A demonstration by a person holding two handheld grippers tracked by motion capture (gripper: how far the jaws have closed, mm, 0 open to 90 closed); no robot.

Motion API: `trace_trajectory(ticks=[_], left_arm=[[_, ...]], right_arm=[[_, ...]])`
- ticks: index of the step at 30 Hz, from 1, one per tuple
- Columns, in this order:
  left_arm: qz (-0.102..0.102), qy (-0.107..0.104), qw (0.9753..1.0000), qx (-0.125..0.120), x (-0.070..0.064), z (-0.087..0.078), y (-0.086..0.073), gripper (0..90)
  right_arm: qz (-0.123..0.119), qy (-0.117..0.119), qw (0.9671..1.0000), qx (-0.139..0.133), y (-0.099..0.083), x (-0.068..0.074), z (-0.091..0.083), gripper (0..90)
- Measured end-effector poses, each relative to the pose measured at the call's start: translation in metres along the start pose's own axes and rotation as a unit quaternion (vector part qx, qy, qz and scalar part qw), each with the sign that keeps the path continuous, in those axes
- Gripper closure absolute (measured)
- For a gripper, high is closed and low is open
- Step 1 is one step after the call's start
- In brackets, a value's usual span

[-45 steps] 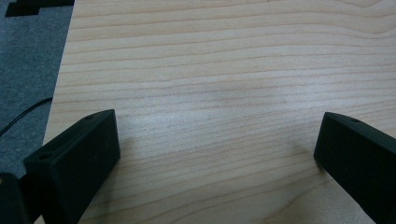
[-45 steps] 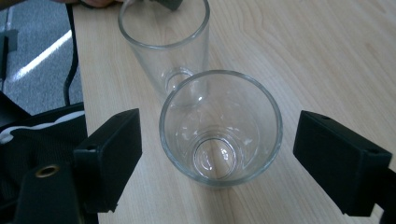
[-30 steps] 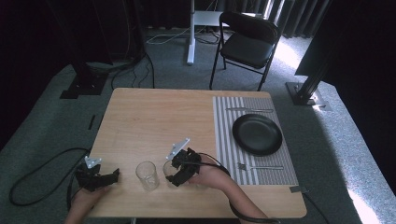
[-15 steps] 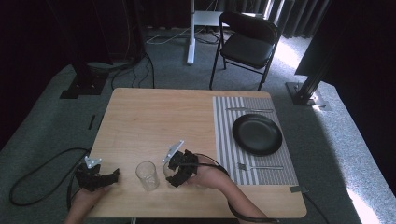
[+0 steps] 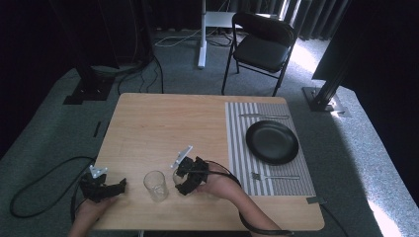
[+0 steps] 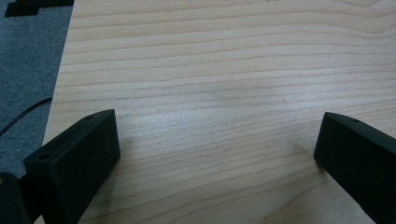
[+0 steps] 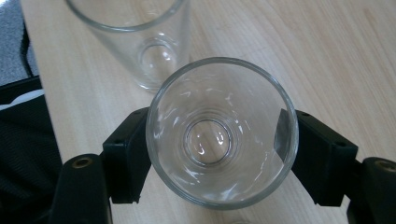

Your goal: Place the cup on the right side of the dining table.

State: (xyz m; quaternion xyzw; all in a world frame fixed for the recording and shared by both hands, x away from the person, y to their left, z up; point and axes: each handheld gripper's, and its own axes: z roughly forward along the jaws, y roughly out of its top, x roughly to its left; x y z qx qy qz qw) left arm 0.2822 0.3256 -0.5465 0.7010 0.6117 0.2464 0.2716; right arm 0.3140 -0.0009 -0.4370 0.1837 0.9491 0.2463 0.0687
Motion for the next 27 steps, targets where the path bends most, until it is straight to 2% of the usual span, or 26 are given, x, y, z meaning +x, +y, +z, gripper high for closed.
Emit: trace_trajectory(ticks=[7,16,20,27], left_arm=[[-0.001,0.0,1.0,-0.001,0.0,0.0,0.0,0.6],[0.0,0.0,1.0,-0.001,0.0,0.0,0.0,0.6],[0.0,0.0,1.0,-0.001,0.0,0.0,0.0,0.6],[0.0,0.0,1.0,-0.001,0.0,0.0,0.0,0.6]], right_arm=[[0.023,-0.01,0.9997,-0.008,-0.002,-0.01,-0.005,28.1],[0.023,-0.025,0.9994,-0.002,-0.002,-0.019,-0.013,28.1],[0.034,-0.019,0.9993,0.0,-0.003,-0.025,-0.014,28.1],[0.048,-0.029,0.9984,0.0,-0.007,-0.034,-0.016,28.1]])
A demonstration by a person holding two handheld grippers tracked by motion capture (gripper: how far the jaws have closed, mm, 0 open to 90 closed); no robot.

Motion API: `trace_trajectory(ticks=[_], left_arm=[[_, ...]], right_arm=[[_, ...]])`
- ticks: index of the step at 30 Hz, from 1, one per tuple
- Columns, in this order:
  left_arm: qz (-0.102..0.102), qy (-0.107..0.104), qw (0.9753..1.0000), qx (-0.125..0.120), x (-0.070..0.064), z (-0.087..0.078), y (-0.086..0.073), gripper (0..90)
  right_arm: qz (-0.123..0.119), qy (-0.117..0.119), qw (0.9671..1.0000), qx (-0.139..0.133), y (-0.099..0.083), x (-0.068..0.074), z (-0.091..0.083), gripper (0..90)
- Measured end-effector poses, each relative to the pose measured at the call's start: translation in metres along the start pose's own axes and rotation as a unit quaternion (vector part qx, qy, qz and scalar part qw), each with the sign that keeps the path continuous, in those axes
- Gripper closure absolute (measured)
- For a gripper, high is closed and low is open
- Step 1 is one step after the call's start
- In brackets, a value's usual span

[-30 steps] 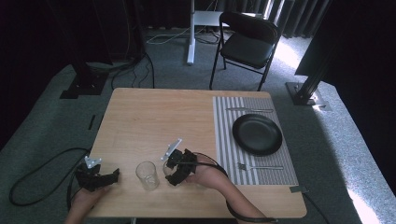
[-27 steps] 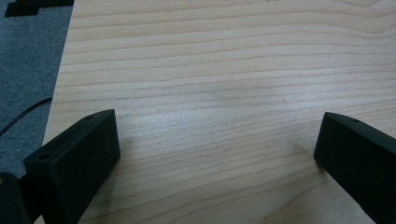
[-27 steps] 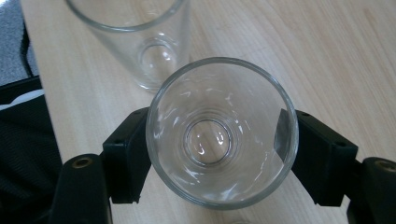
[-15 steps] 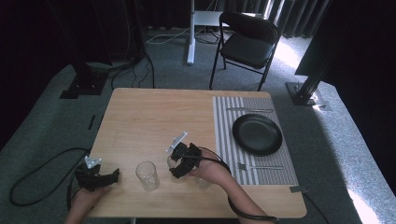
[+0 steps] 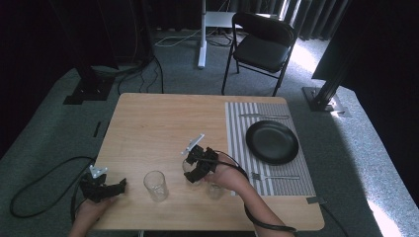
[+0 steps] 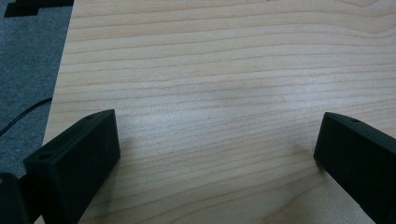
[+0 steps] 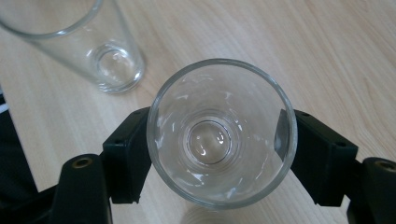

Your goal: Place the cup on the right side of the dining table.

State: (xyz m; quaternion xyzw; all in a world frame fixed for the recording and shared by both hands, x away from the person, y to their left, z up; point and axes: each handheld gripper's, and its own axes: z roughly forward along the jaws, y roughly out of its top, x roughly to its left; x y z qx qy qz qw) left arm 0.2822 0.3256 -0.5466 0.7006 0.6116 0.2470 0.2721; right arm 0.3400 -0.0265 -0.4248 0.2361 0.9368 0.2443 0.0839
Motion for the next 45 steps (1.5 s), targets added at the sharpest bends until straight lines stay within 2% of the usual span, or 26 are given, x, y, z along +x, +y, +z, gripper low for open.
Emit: trace_trajectory(ticks=[9,14,23,26,29,32,33,38,41,45], left_arm=[[0.0,0.0,1.0,0.0,0.0,0.0,0.0,0.6],[0.0,0.0,1.0,0.0,0.0,0.0,0.0,0.6],[0.0,0.0,1.0,0.0,0.0,0.0,0.0,0.6],[0.0,0.0,1.0,0.0,0.0,0.0,0.0,0.6],[0.0,0.0,1.0,0.0,0.0,0.0,0.0,0.6],[0.0,0.0,1.0,0.0,0.0,0.0,0.0,0.6],[-0.001,0.0,1.0,0.0,0.0,0.0,0.0,0.6],[-0.001,0.0,1.0,0.0,0.0,0.0,0.0,0.6],[0.0,0.0,1.0,0.0,0.0,0.0,0.0,0.6],[-0.001,0.0,1.0,0.0,0.0,0.0,0.0,0.6]], right_arm=[[0.034,-0.017,0.9993,-0.005,-0.005,-0.025,-0.008,28.0],[0.042,-0.028,0.9987,-0.002,-0.007,-0.031,-0.008,28.1],[0.072,-0.046,0.9962,-0.012,-0.011,-0.054,-0.021,28.0],[0.071,-0.052,0.9961,-0.007,-0.011,-0.058,-0.023,28.0],[0.083,-0.053,0.9951,-0.007,-0.011,-0.066,-0.025,28.0],[0.084,-0.054,0.995,-0.005,-0.011,-0.068,-0.025,28.0],[0.095,-0.061,0.9936,-0.004,-0.013,-0.08,-0.027,28.0],[0.107,-0.07,0.9918,0.002,-0.016,-0.091,-0.029,28.0],[0.111,-0.078,0.9907,0.01,-0.017,-0.094,-0.028,28.0],[0.117,-0.076,0.9901,0.013,-0.019,-0.101,-0.027,28.0]])
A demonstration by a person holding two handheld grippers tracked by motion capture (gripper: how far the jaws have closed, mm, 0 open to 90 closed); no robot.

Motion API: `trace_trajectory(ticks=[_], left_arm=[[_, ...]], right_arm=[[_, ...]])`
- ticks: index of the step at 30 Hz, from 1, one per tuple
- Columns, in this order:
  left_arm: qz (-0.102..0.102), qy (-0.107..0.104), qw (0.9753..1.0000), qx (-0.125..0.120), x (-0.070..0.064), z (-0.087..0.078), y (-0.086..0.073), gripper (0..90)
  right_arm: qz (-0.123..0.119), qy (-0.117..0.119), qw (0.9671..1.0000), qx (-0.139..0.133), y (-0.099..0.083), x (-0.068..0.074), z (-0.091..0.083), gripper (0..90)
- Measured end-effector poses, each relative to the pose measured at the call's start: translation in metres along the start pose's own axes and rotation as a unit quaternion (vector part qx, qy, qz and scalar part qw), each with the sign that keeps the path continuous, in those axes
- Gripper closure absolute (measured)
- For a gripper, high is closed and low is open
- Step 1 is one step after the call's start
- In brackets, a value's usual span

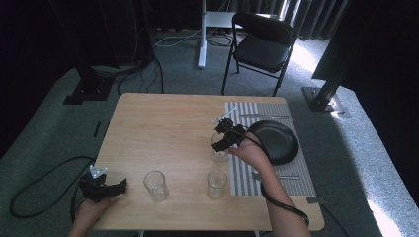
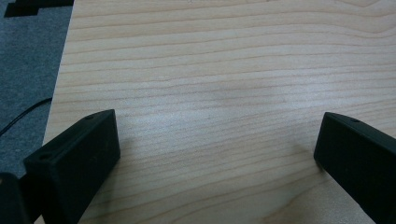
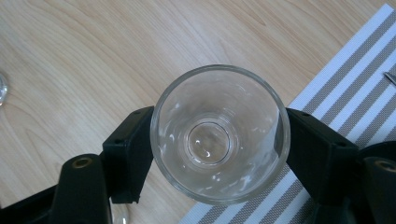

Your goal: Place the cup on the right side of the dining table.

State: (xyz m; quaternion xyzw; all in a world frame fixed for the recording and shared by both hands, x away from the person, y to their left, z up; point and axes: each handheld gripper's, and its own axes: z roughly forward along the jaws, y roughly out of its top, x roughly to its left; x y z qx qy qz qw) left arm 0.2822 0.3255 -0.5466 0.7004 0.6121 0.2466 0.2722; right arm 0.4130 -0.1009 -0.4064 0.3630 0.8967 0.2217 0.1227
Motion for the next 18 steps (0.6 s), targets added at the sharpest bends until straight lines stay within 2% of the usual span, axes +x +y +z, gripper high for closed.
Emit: trace_trajectory(ticks=[7,11,18], left_arm=[[0.0,0.0,1.0,0.0,0.0,0.0,0.0,0.6],[0.0,0.0,1.0,0.0,0.0,0.0,0.0,0.6],[0.001,-0.001,1.0,0.0,0.0,0.0,0.0,0.6]], right_arm=[[0.023,-0.008,0.9997,-0.002,0.002,-0.016,0.002,28.0],[0.029,-0.009,0.9995,0.0,0.004,-0.021,0.004,28.0],[0.043,-0.019,0.9989,0.005,0.012,-0.039,0.005,28.1]])
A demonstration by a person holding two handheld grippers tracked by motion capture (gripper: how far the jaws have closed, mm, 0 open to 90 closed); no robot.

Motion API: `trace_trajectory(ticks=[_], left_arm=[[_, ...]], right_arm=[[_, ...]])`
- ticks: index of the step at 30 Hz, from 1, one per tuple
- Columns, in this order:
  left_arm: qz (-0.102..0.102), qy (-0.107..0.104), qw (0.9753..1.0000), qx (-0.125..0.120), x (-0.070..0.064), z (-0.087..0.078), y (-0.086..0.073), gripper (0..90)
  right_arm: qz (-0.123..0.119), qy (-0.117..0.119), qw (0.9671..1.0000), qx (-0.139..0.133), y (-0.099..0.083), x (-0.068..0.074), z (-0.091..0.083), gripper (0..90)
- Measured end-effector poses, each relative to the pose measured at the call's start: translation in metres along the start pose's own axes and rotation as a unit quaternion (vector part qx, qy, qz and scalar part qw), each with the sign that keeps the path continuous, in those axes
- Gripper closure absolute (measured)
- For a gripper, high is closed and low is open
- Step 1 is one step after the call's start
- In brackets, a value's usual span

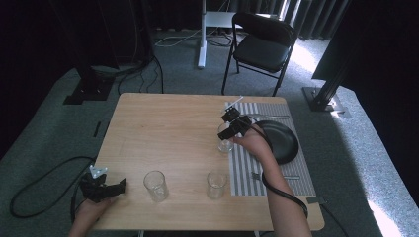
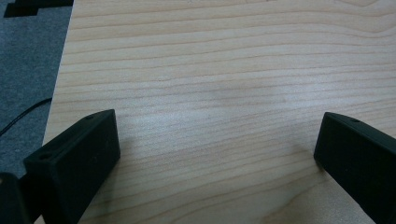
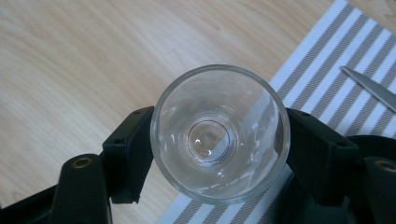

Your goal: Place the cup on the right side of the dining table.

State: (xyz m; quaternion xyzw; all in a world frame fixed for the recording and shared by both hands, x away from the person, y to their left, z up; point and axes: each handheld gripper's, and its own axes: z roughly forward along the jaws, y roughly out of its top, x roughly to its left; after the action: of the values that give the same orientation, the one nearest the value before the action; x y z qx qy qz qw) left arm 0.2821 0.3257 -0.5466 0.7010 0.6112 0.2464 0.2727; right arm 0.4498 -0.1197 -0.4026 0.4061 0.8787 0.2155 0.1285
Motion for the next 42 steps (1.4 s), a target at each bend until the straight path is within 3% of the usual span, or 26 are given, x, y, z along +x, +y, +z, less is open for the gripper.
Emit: trace_trajectory(ticks=[5,19,20,25,29,35,42], left_arm=[[0.0,0.0,1.0,0.0,0.0,0.0,0.0,0.6],[0.0,0.0,1.0,0.0,0.0,0.0,0.0,0.6],[0.0,0.0,1.0,0.0,0.0,0.0,0.0,0.6],[0.0,0.0,1.0,0.0,0.0,0.0,0.0,0.6],[0.0,0.0,1.0,0.0,0.0,0.0,0.0,0.6],[0.0,0.0,1.0,0.0,0.0,0.0,0.0,0.6],[0.0,0.0,1.0,0.001,0.0,0.0,0.0,0.5]], right_arm=[[0.009,-0.018,0.9998,0.002,0.006,-0.01,0.0,28.0],[0.048,-0.027,0.9984,0.008,0.018,-0.043,0.005,28.0],[0.058,-0.031,0.9978,0.009,0.023,-0.051,0.006,28.0],[0.07,-0.043,0.9966,0.006,0.027,-0.061,0.009,28.0],[0.089,-0.055,0.9945,0.006,0.031,-0.077,0.014,28.0],[0.1,-0.061,0.9931,0.01,0.036,-0.088,0.018,28.0],[0.127,-0.075,0.989,0.016,0.04,-0.101,0.029,28.0]])
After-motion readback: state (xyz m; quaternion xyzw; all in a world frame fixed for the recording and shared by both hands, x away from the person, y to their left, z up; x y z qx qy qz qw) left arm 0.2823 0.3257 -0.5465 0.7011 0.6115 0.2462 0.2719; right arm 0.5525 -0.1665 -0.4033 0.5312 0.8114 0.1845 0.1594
